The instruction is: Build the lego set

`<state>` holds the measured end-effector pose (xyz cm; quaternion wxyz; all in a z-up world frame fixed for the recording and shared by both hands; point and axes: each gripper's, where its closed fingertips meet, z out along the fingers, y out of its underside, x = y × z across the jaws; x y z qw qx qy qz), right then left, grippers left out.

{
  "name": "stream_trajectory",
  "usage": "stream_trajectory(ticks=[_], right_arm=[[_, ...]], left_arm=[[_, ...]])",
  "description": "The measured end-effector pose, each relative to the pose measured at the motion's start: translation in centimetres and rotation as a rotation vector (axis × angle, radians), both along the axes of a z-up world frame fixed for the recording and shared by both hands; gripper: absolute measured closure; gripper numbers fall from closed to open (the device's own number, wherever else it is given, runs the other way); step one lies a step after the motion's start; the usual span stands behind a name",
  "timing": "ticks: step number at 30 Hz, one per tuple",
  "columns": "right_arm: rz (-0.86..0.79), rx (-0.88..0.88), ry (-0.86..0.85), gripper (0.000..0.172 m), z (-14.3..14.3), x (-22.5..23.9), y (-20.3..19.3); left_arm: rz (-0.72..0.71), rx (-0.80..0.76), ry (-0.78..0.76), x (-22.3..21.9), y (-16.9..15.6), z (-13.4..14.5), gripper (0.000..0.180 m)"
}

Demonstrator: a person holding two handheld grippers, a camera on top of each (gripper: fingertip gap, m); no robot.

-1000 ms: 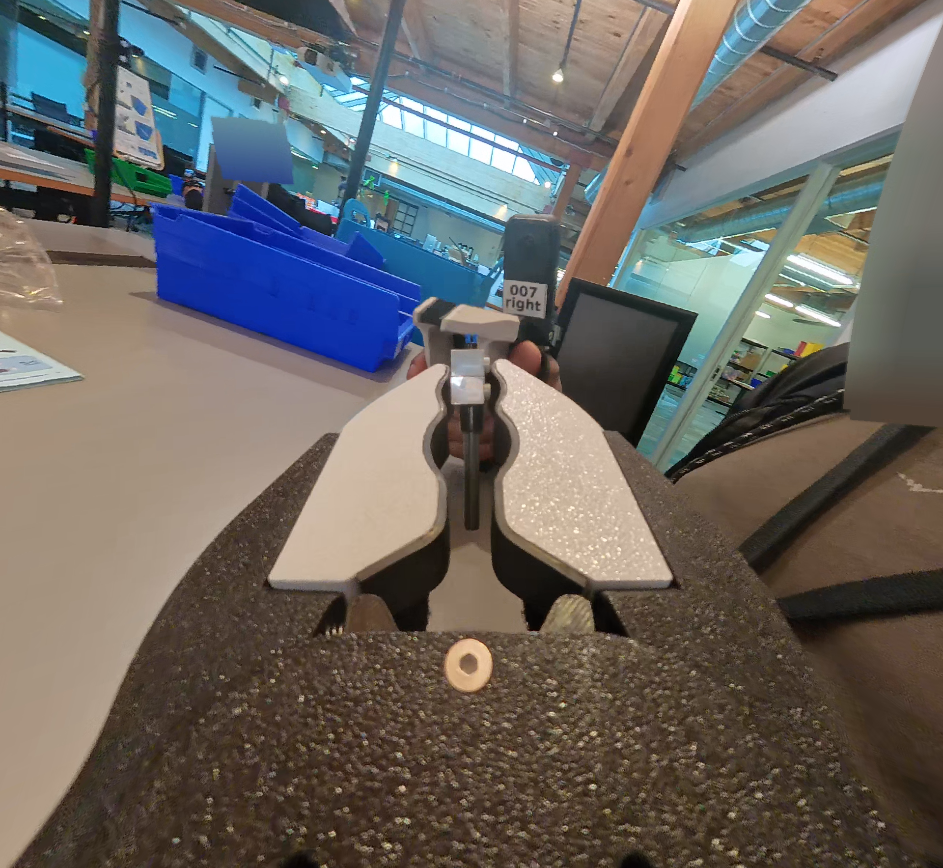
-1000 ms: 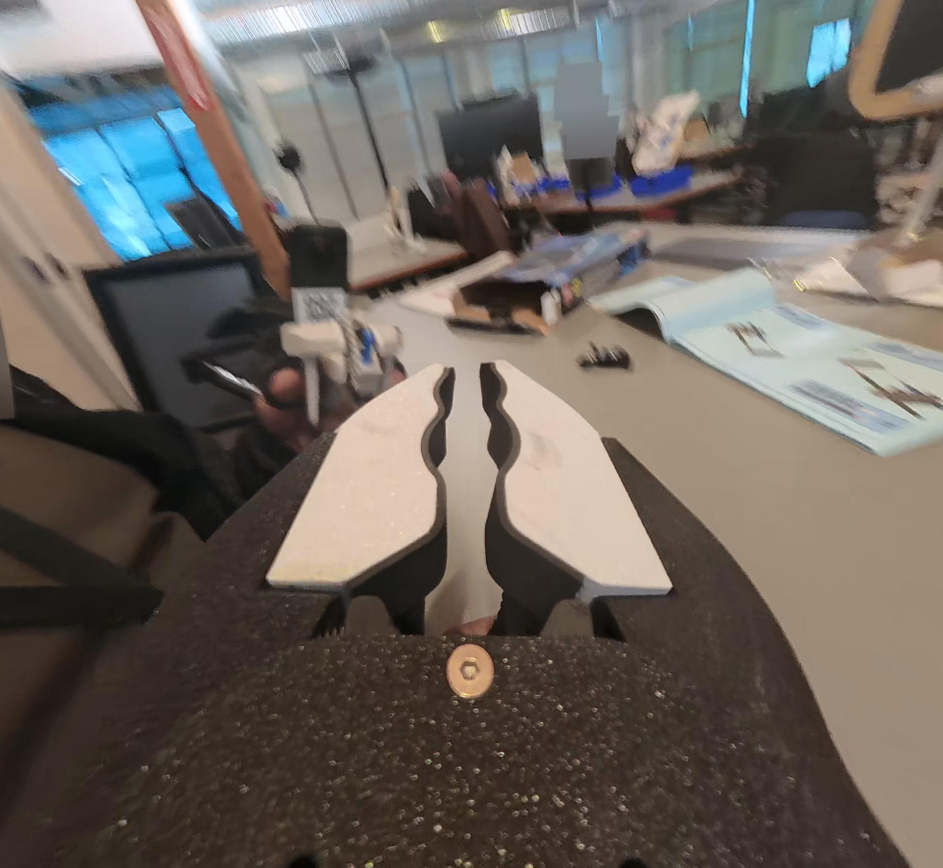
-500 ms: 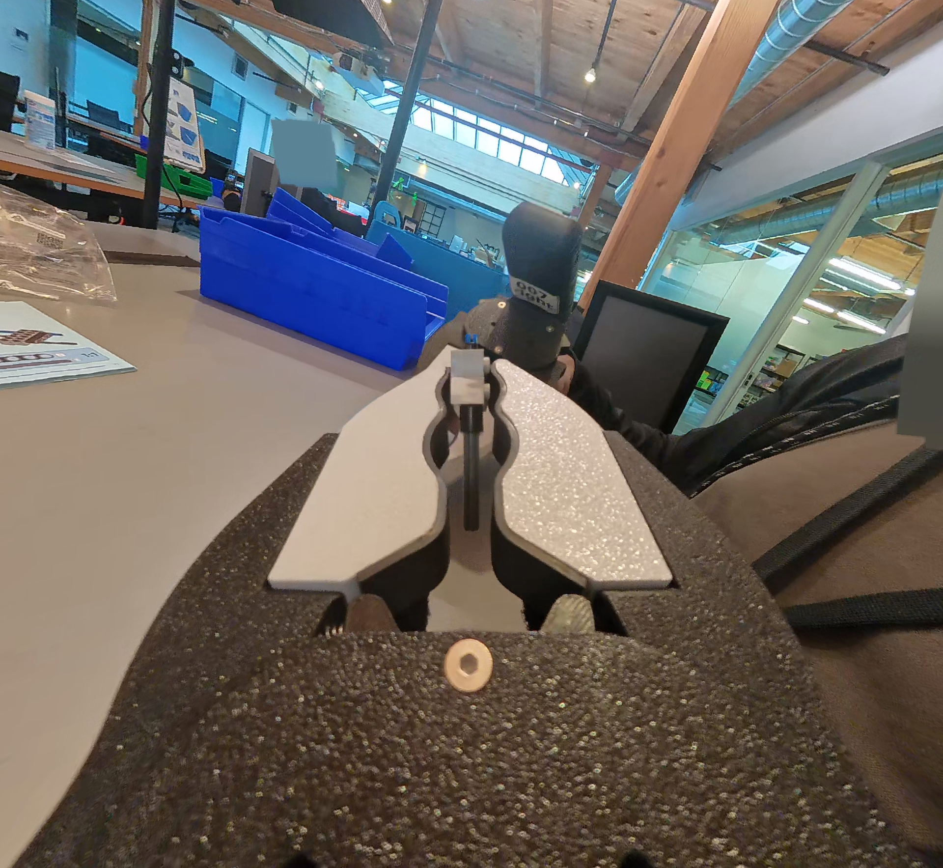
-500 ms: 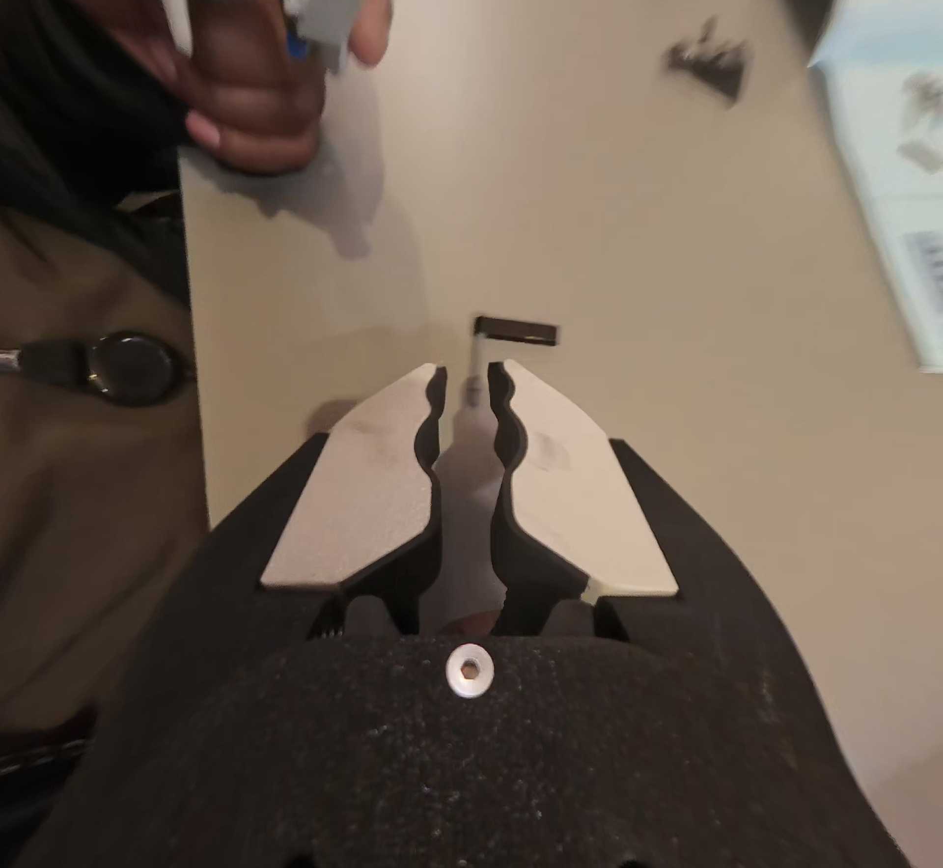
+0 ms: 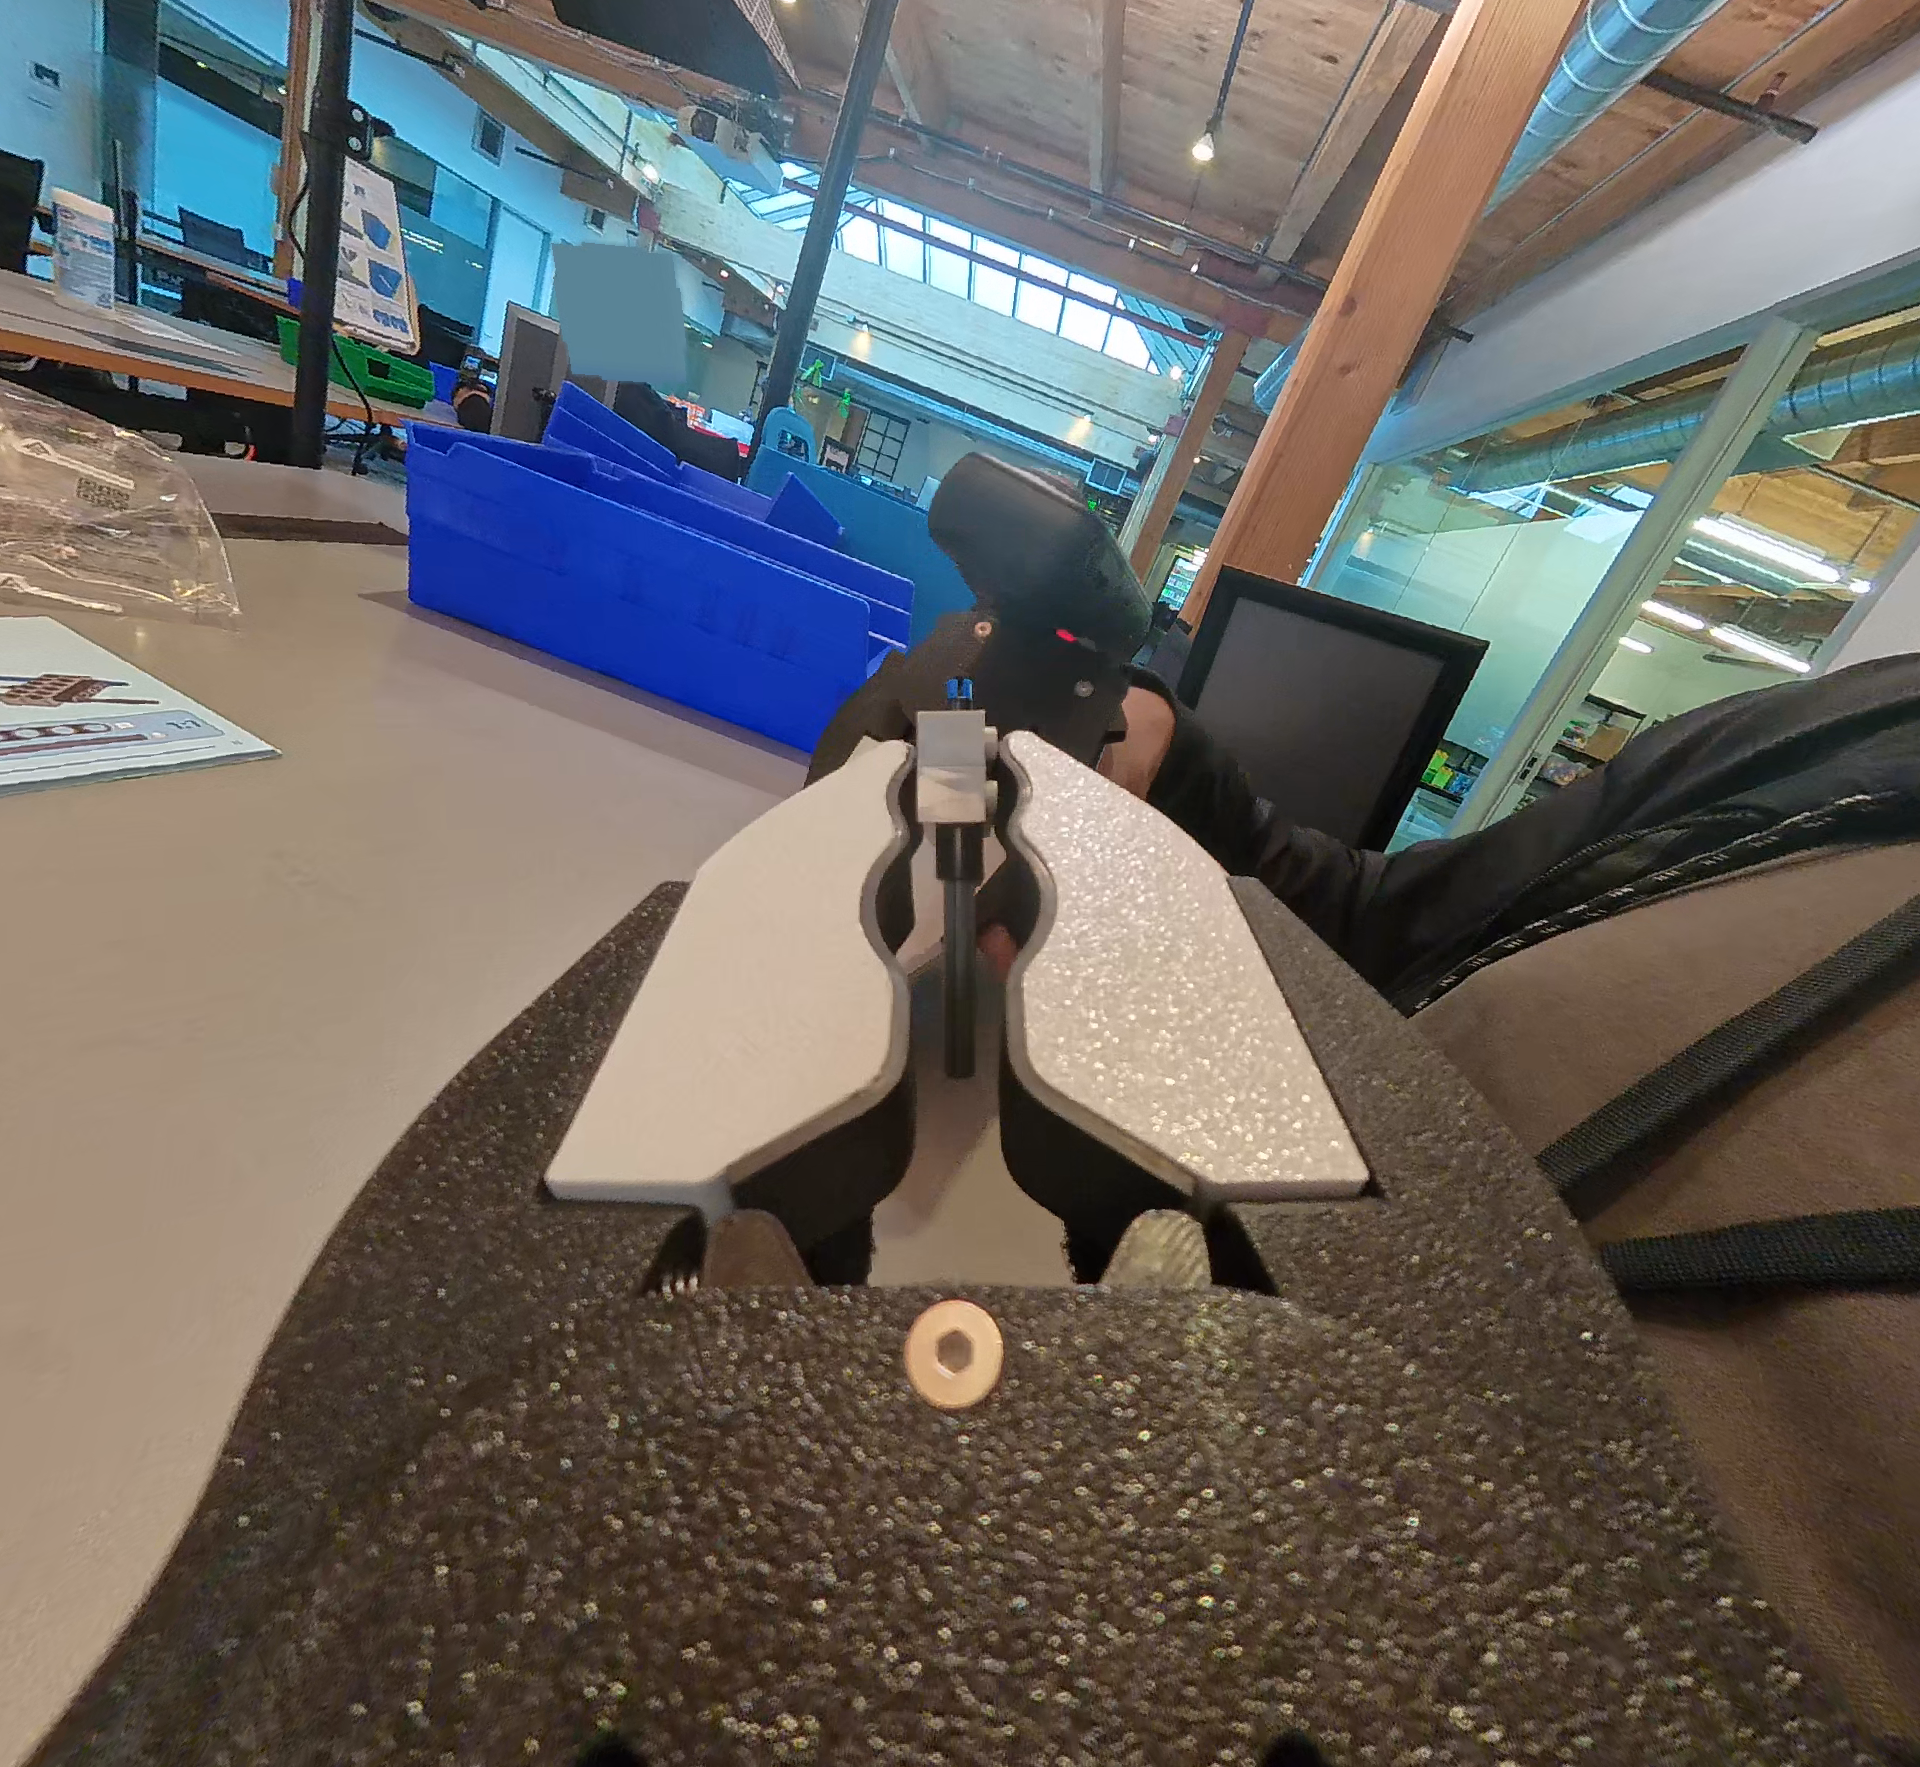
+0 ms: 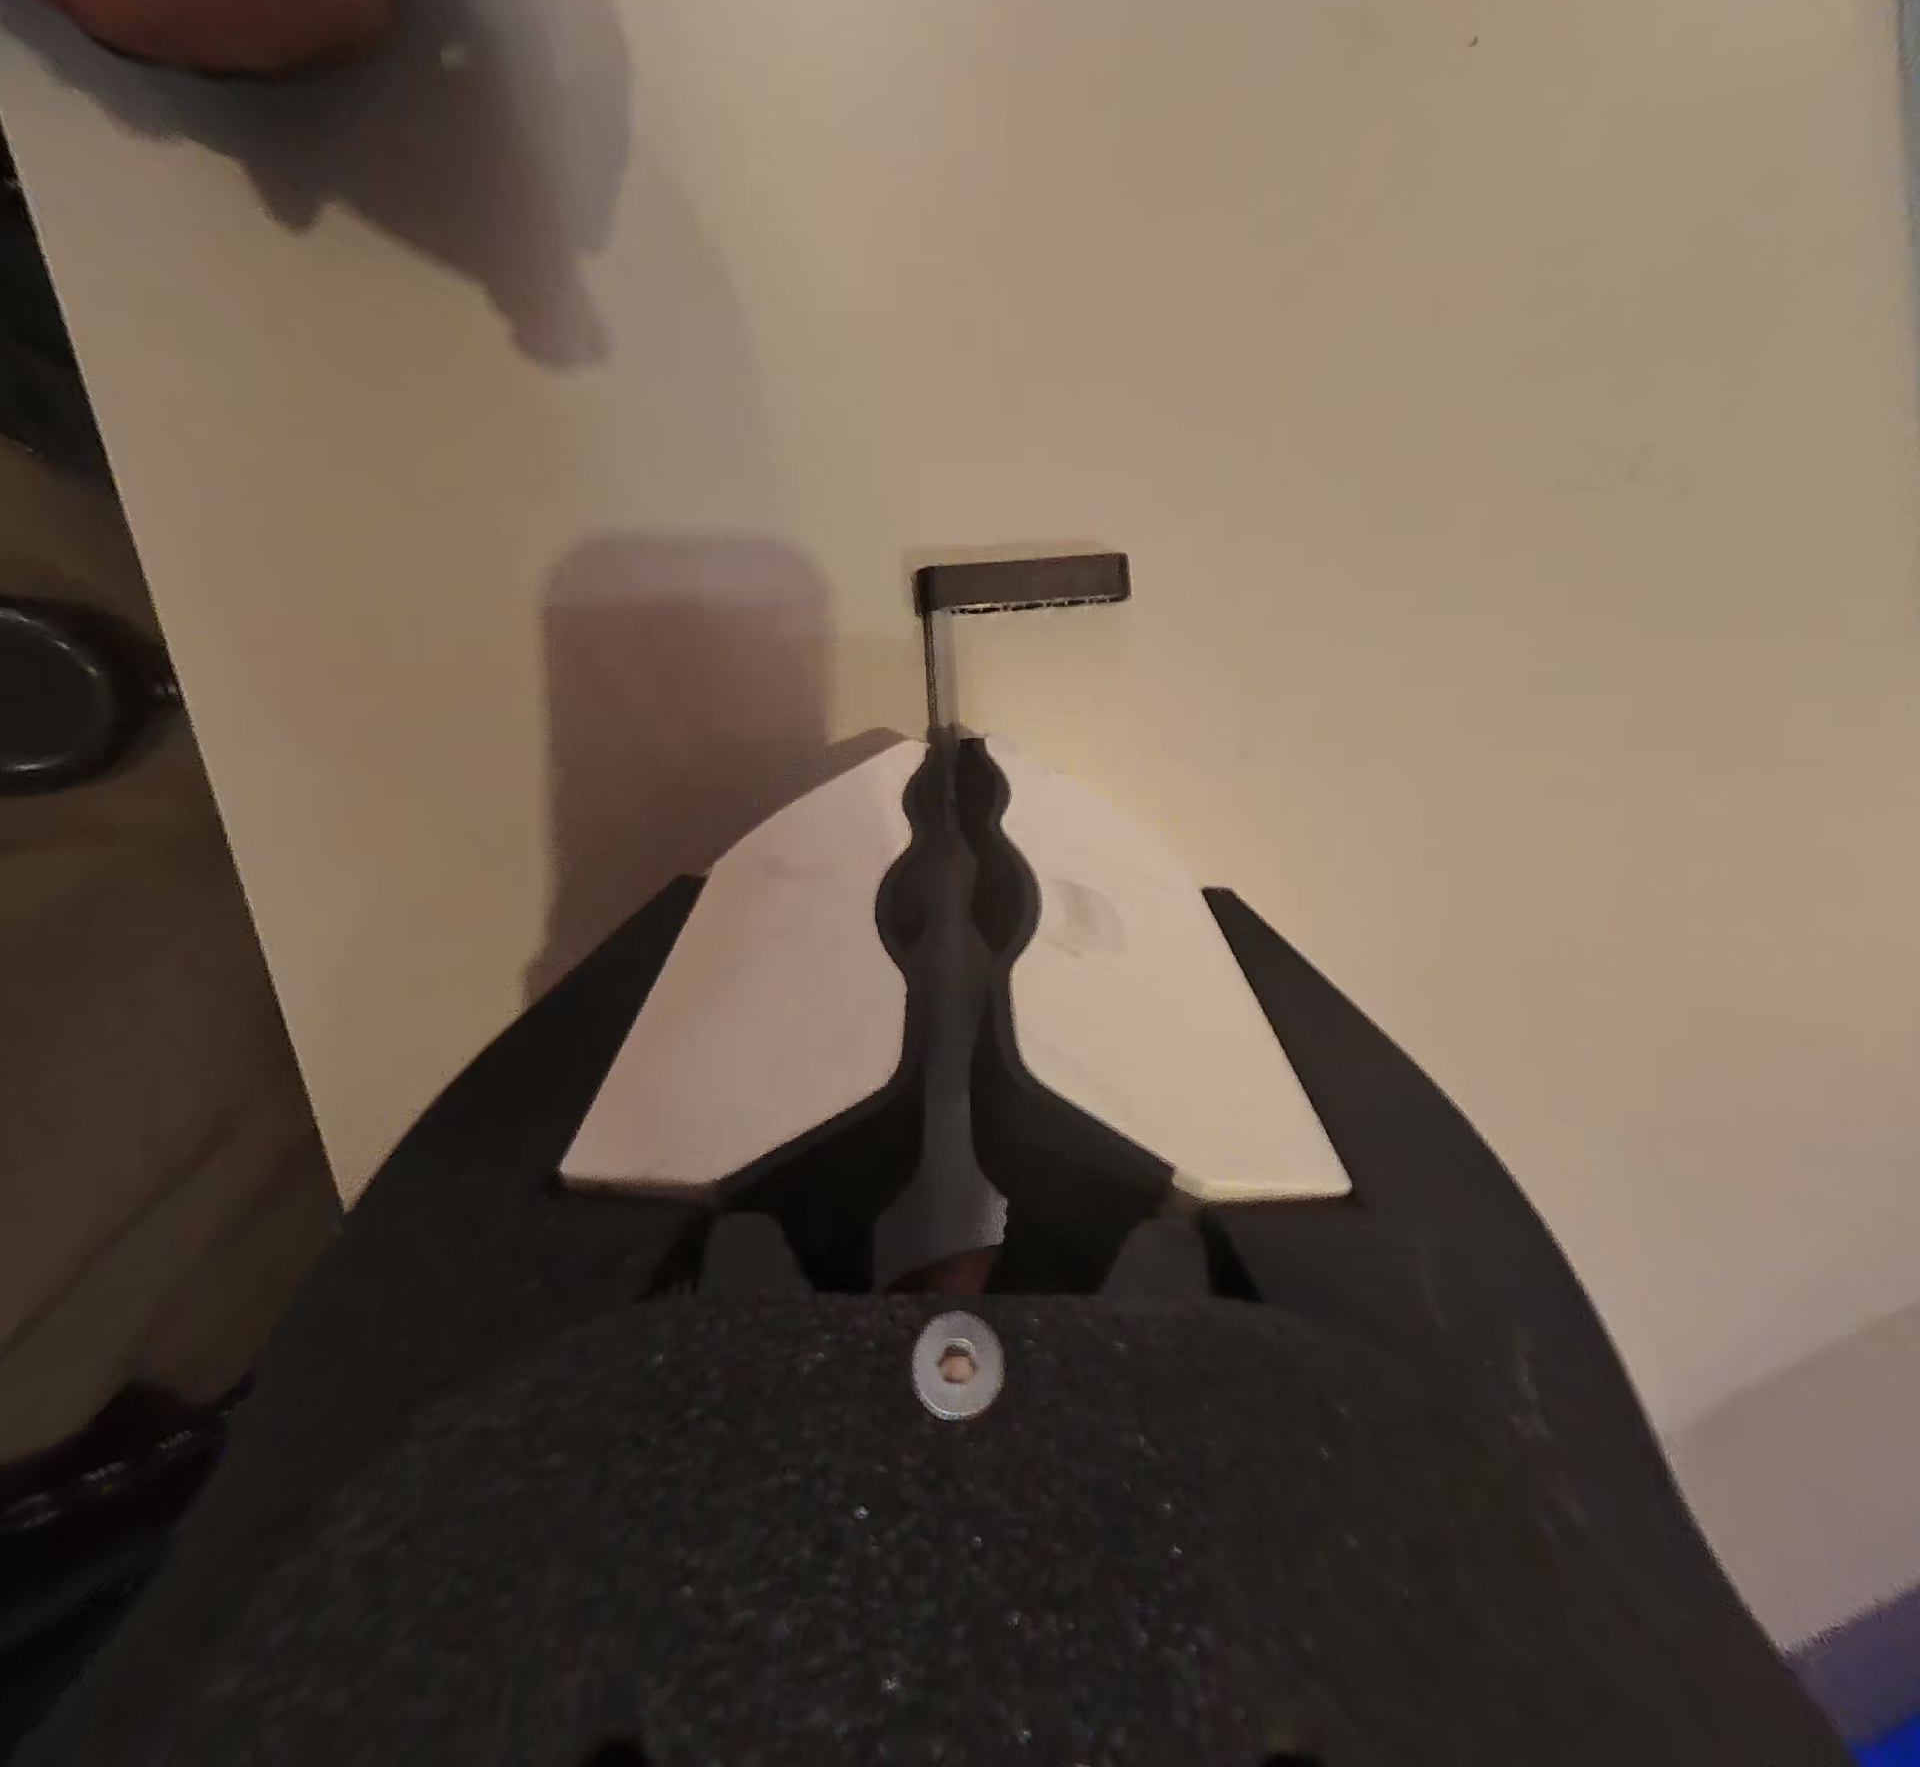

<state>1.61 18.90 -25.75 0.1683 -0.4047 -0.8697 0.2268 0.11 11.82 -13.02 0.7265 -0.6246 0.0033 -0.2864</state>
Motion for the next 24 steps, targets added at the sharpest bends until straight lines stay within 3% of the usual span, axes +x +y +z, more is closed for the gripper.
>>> stream_trajectory(ticks=[9, 12, 17, 24], right_arm=[[-0.023, 0.041, 0.020, 0.169, 1.8, 1.8, 2.1], [-0.045, 0.014, 0.015, 0.169, 1.4, 2.3, 2.4], [-0.003, 0.112, -0.031, 0.168, -0.1, 3.1, 3.0], [0.049, 0.104, -0.048, 0.159, 1.0, 2.5, 3.1]], left_arm=[[-0.001, -0.002, 0.001, 0.1, 0.0, 0.0, 0.168], [-0.006, -0.008, 0.003, 0.2, 0.1, -0.1, 0.168], [-0.002, -0.004, 0.003, 0.1, 0.1, 0.0, 0.169], [-0.008, -0.012, 0.005, 0.3, 0.3, -0.1, 0.168]])
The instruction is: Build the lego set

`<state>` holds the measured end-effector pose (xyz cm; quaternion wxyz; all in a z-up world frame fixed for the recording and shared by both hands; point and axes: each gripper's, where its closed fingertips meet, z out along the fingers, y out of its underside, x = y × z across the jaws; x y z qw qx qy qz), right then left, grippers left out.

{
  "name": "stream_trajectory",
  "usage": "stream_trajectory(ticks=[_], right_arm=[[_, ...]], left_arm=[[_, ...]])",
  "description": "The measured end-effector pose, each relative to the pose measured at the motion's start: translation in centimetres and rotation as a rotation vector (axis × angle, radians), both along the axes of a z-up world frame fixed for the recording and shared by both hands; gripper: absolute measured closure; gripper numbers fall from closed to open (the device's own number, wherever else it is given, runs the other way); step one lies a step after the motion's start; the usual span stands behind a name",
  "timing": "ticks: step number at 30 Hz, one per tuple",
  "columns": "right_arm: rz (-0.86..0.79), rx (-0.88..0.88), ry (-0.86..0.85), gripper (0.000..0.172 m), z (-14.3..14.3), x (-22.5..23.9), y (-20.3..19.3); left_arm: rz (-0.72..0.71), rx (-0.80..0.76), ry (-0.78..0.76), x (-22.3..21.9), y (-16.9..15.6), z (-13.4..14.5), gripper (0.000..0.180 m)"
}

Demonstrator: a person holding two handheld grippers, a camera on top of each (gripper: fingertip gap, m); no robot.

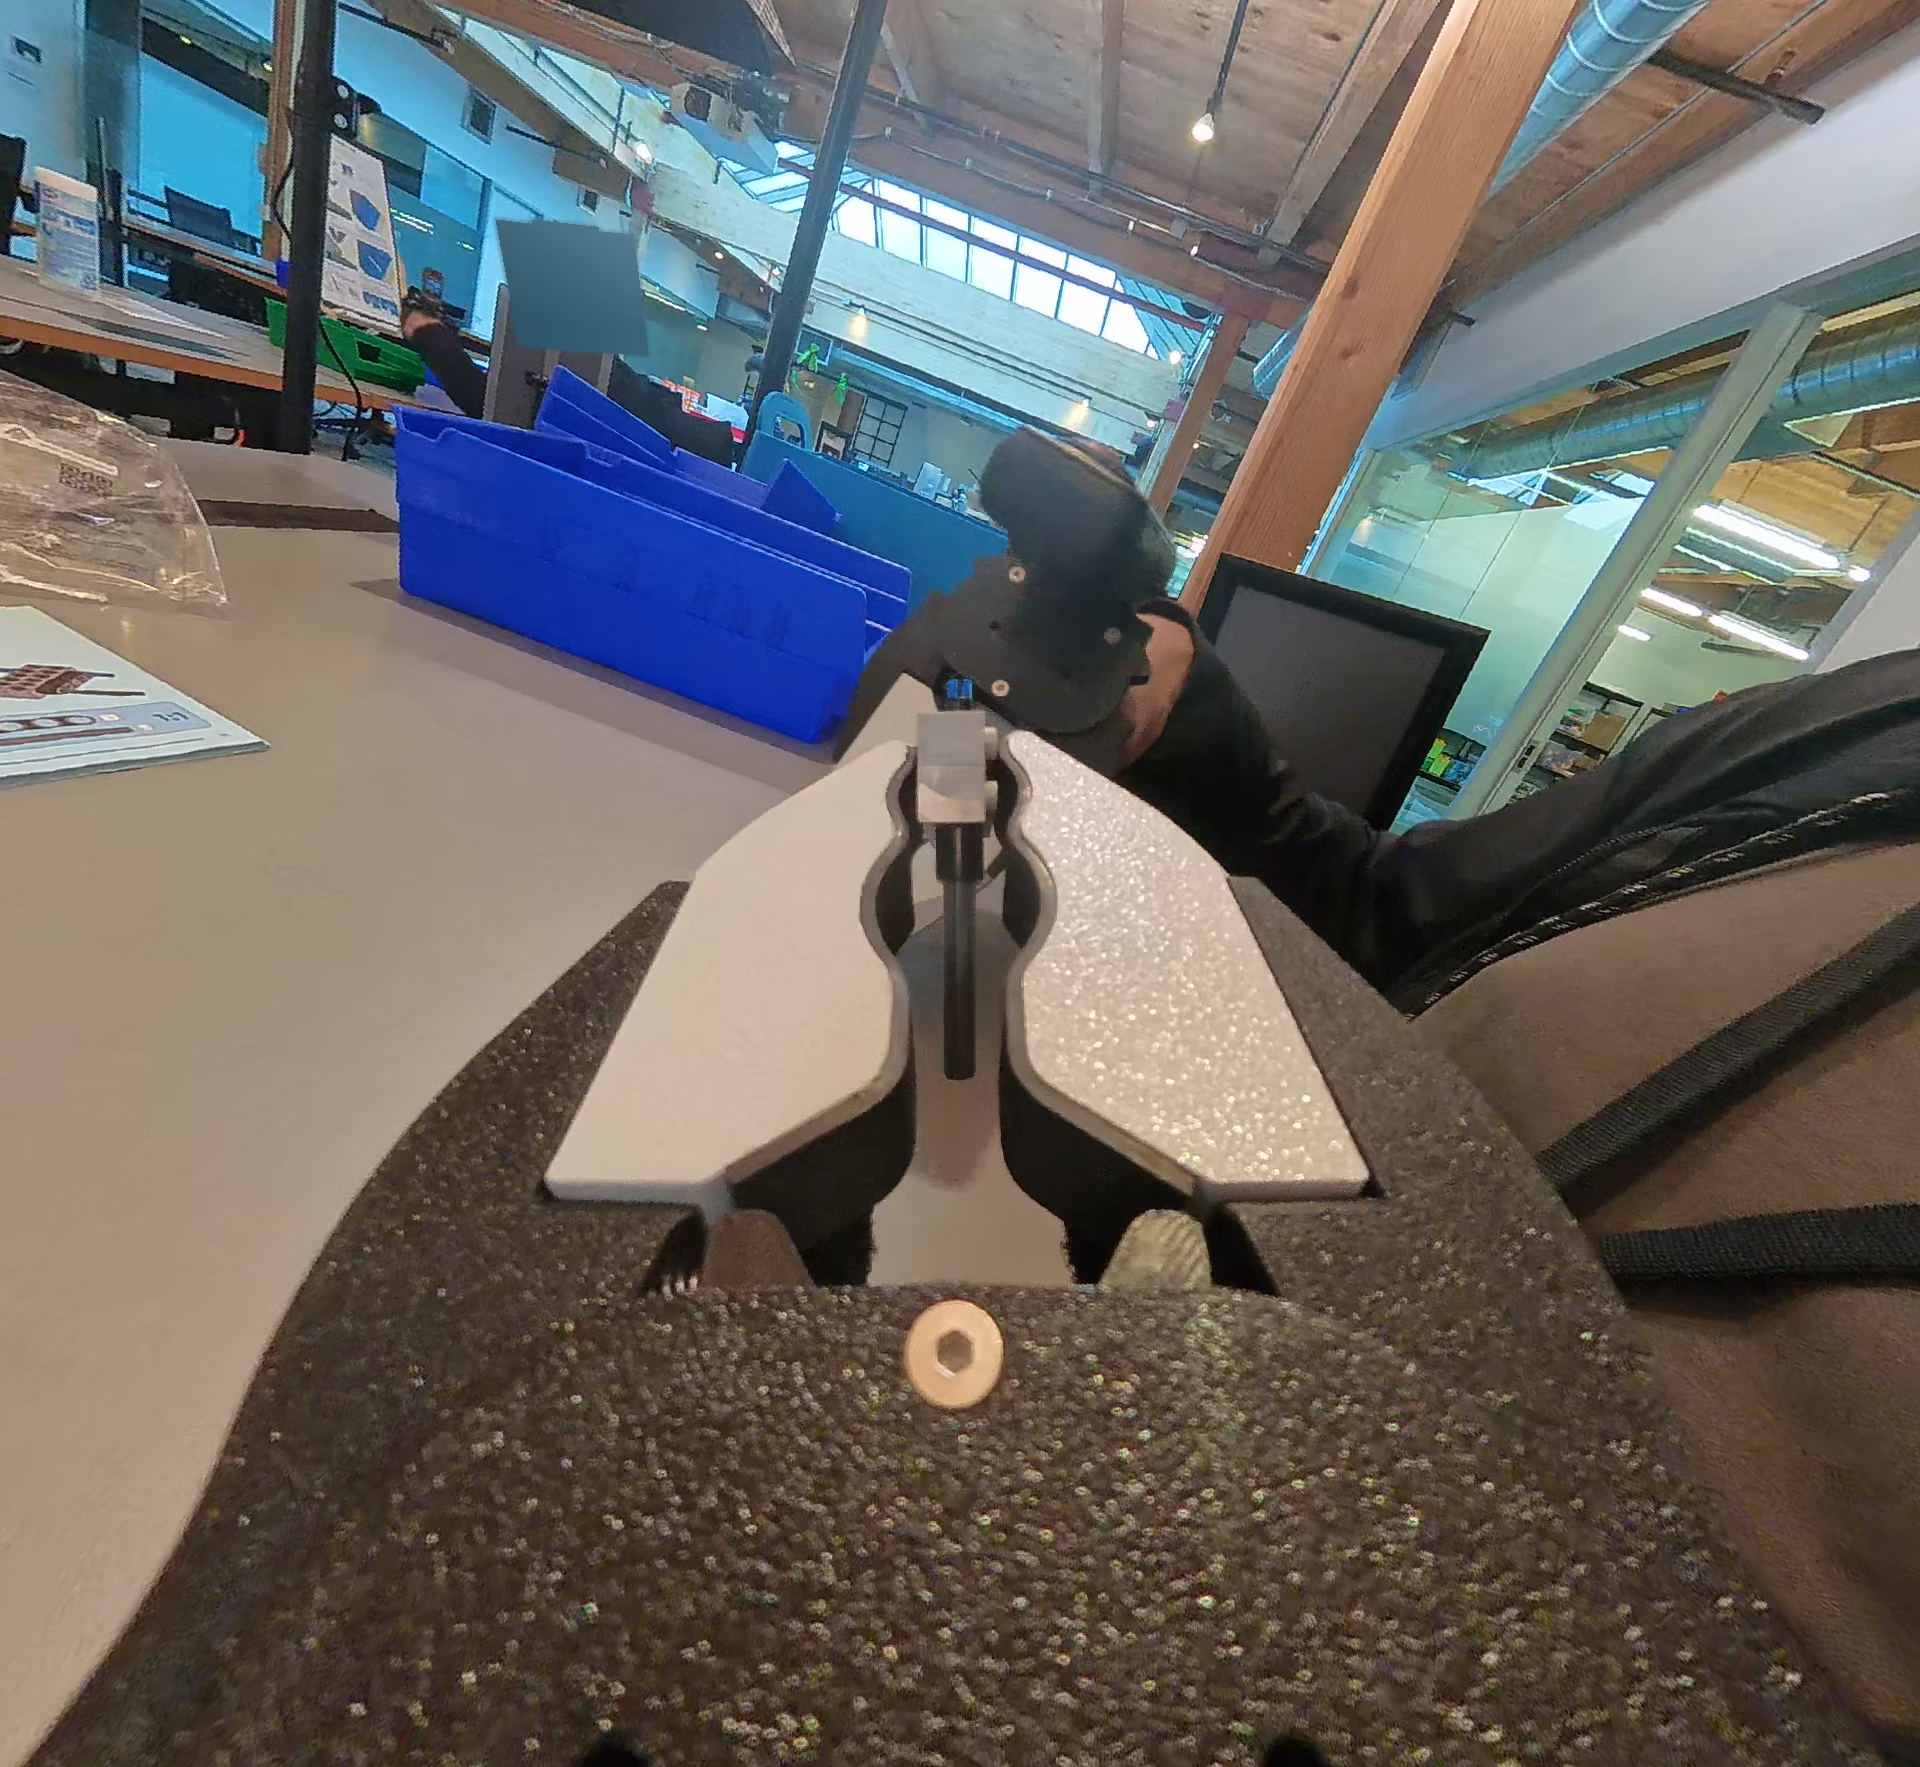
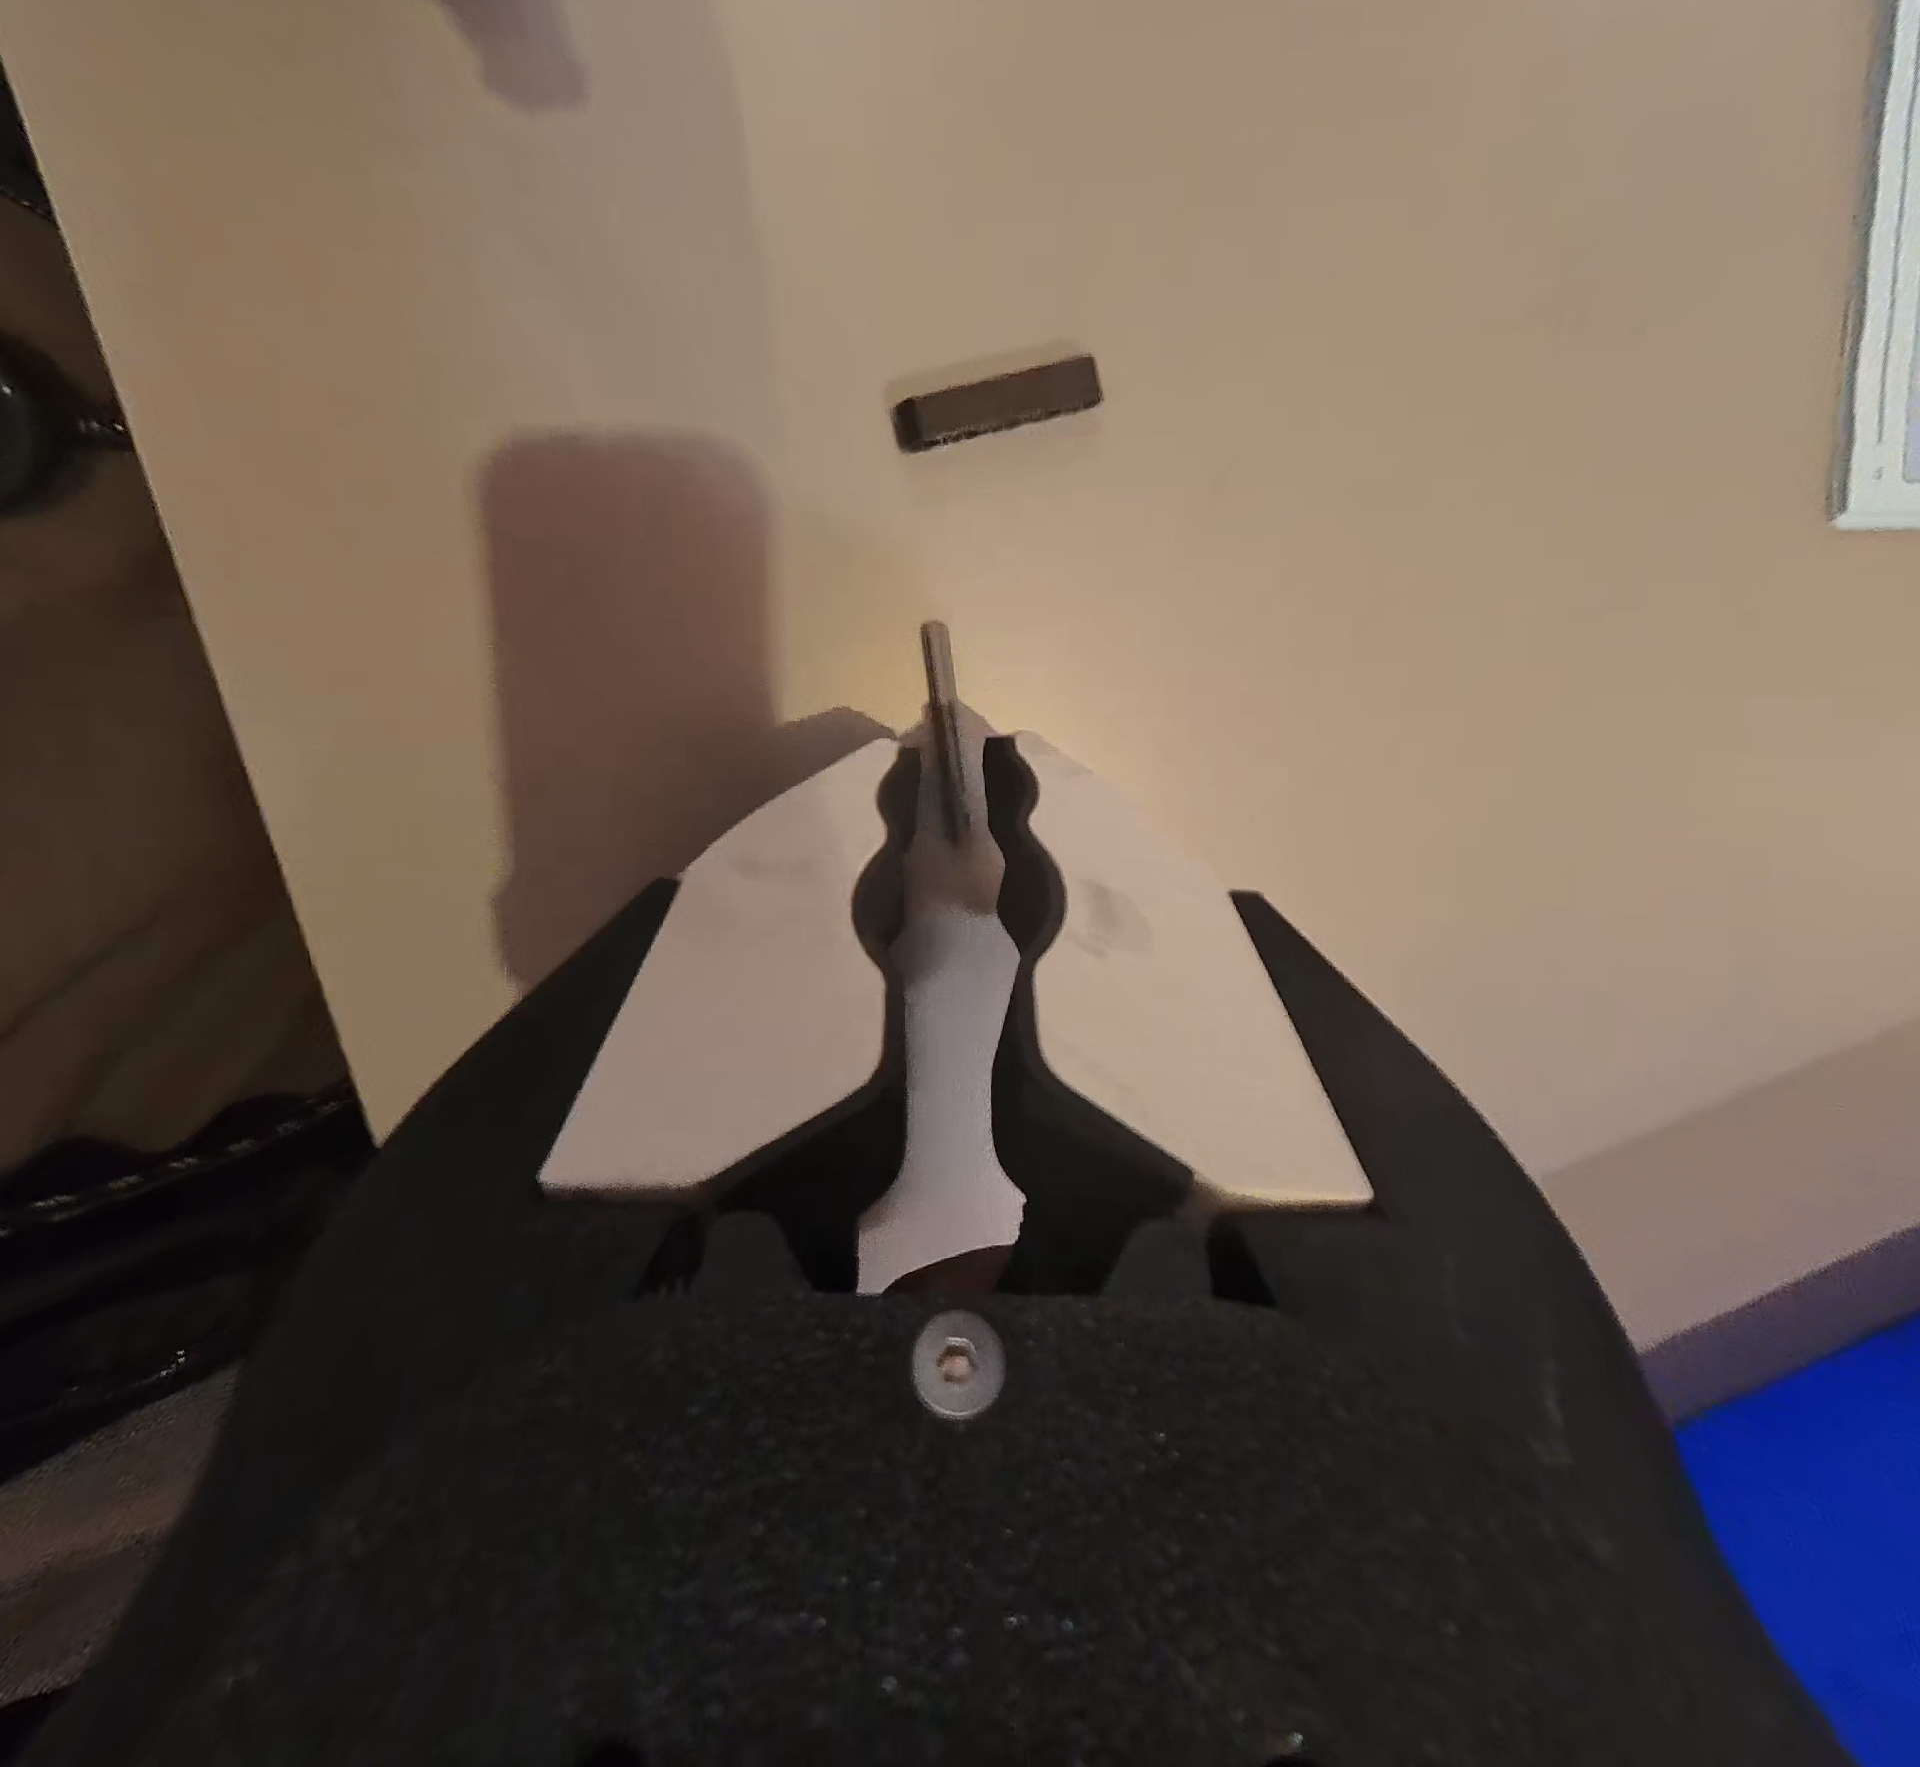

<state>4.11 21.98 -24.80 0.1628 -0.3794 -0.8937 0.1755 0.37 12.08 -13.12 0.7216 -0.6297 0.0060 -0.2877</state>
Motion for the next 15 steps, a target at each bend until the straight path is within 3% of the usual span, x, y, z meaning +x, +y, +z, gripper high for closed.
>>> stream_trajectory(ticks=[9, 15], right_arm=[[0.071, 0.070, -0.160, 0.159, -1.4, -1.7, -0.4], [0.086, 0.064, -0.187, 0.168, -1.5, -1.7, -0.7]], left_arm=[[-0.003, 0.001, -0.001, 0.0, 0.0, 0.0, 0.168], [-0.005, 0.009, -0.001, 0.0, -0.1, 0.1, 0.168]])
